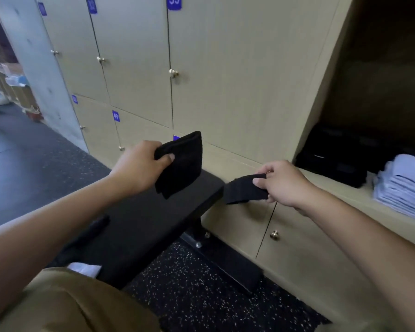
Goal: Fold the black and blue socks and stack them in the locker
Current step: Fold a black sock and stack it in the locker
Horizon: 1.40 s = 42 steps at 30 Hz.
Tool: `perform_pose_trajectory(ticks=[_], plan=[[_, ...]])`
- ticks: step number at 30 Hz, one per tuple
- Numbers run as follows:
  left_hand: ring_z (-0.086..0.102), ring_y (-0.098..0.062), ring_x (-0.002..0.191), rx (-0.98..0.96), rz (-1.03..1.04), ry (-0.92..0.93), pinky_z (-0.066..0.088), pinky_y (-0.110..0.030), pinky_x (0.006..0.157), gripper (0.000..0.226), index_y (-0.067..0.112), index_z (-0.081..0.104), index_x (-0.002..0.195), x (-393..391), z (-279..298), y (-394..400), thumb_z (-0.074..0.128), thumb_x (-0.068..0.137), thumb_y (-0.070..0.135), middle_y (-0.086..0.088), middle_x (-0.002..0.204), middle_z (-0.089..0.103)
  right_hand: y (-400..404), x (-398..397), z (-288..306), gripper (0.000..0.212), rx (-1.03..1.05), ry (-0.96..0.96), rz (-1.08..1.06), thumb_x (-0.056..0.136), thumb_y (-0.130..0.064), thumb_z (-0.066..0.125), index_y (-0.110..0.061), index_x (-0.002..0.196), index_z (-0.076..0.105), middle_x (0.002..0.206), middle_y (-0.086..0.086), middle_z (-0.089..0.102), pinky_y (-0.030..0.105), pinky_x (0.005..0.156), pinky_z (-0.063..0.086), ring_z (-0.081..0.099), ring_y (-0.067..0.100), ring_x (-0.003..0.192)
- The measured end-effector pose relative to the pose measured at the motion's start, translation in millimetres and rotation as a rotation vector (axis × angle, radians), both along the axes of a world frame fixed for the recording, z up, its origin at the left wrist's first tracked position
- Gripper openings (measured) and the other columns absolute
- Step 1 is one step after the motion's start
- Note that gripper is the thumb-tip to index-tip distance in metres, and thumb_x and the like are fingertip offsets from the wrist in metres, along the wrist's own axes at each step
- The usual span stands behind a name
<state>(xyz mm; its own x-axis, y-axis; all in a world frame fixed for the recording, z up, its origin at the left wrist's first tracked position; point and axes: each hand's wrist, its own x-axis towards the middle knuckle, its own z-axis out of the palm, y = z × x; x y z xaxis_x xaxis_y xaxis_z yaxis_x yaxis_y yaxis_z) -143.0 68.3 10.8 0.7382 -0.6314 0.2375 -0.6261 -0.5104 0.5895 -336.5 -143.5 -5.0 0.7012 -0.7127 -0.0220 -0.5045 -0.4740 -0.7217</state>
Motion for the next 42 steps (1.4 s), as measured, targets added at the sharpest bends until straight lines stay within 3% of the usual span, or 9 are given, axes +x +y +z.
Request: perform_pose_trajectory(ticks=[2, 7, 16, 22, 26, 29, 30, 36, 42], plan=[[0.062, -0.023, 0.075, 0.013, -0.022, 0.008, 0.043, -0.033, 0.062, 0.023, 0.013, 0.065, 0.091, -10, 4, -23, 0.057, 0.102, 0.031, -0.005, 0.078, 0.066, -9, -16, 6, 0.009, -0.014, -0.002, -0.018, 0.097, -0.015, 0.065, -0.017, 0.089, 0.068, 0.091, 0.019, 0.070, 0.034, 0.061, 0.055, 0.059, 0.022, 0.061], [0.062, -0.030, 0.079, -0.009, -0.084, 0.055, 0.043, -0.035, 0.066, 0.027, 0.004, 0.066, 0.092, -34, 8, -69, 0.060, 0.100, 0.029, -0.012, 0.082, 0.066, -26, -51, 18, 0.010, -0.028, -0.028, -0.053, 0.096, -0.017, 0.066, -0.021, 0.088, 0.069, 0.091, 0.021, 0.072, 0.050, 0.082, 0.058, 0.064, 0.025, 0.070], [0.060, -0.018, 0.077, -0.041, -0.269, 0.144, 0.042, -0.028, 0.062, 0.017, 0.013, 0.062, 0.094, -69, -4, -105, 0.058, 0.101, 0.028, -0.003, 0.082, 0.064, -40, -93, 27, 0.010, 0.052, -0.141, -0.119, 0.096, -0.011, 0.065, -0.020, 0.101, 0.069, 0.081, 0.004, 0.076, 0.031, 0.066, 0.061, 0.073, 0.018, 0.076], [0.055, -0.029, 0.061, -0.086, -0.412, 0.078, 0.052, -0.046, 0.063, 0.034, 0.032, 0.025, 0.111, -79, -9, -119, 0.051, 0.102, 0.012, -0.026, 0.088, 0.065, -32, -106, 41, 0.010, 0.113, -0.243, -0.141, 0.096, -0.007, 0.064, -0.012, 0.103, 0.068, 0.083, 0.009, 0.077, 0.022, 0.058, 0.058, 0.073, 0.017, 0.064], [0.049, -0.011, 0.066, -0.030, -0.566, -0.021, 0.042, -0.019, 0.061, 0.025, 0.029, 0.052, 0.103, -91, -4, -126, 0.045, 0.102, 0.004, -0.007, 0.084, 0.062, -29, -108, 48, 0.010, 0.153, -0.322, -0.182, 0.095, -0.003, 0.064, -0.008, 0.099, 0.071, 0.083, 0.013, 0.077, 0.024, 0.057, 0.059, 0.072, 0.018, 0.062], [0.059, -0.002, 0.084, -0.054, -0.643, -0.035, 0.045, -0.016, 0.076, 0.011, 0.026, 0.068, 0.093, -106, -3, -135, 0.062, 0.099, 0.018, 0.009, 0.092, 0.068, -28, -107, 49, 0.008, 0.217, -0.369, -0.210, 0.094, -0.002, 0.064, -0.005, 0.098, 0.071, 0.086, 0.016, 0.077, 0.023, 0.057, 0.057, 0.073, 0.020, 0.064], [0.060, -0.002, 0.089, -0.053, -0.665, -0.022, 0.046, -0.018, 0.080, 0.001, 0.026, 0.070, 0.094, -110, -3, -137, 0.069, 0.095, 0.026, 0.011, 0.094, 0.069, -27, -107, 50, 0.008, 0.244, -0.387, -0.222, 0.094, -0.002, 0.064, -0.003, 0.098, 0.071, 0.087, 0.017, 0.076, 0.023, 0.058, 0.058, 0.073, 0.022, 0.065], [0.062, -0.007, 0.079, -0.017, -0.662, 0.092, 0.052, -0.022, 0.069, 0.046, 0.031, 0.067, 0.091, -134, -1, -147, 0.088, 0.061, 0.058, 0.009, 0.088, 0.067, -30, -108, 48, 0.008, 0.395, -0.486, -0.257, 0.094, -0.003, 0.065, -0.001, 0.098, 0.072, 0.092, 0.019, 0.076, 0.022, 0.063, 0.058, 0.077, 0.026, 0.077], [0.056, -0.002, 0.066, -0.112, -0.611, 0.039, 0.041, -0.014, 0.057, 0.023, 0.022, 0.065, 0.075, -145, -12, -164, 0.079, 0.085, 0.038, 0.006, 0.070, 0.064, -38, -107, 45, 0.008, 0.457, -0.534, -0.250, 0.095, -0.006, 0.066, -0.003, 0.100, 0.071, 0.079, 0.009, 0.076, 0.021, 0.064, 0.059, 0.075, 0.015, 0.070]])
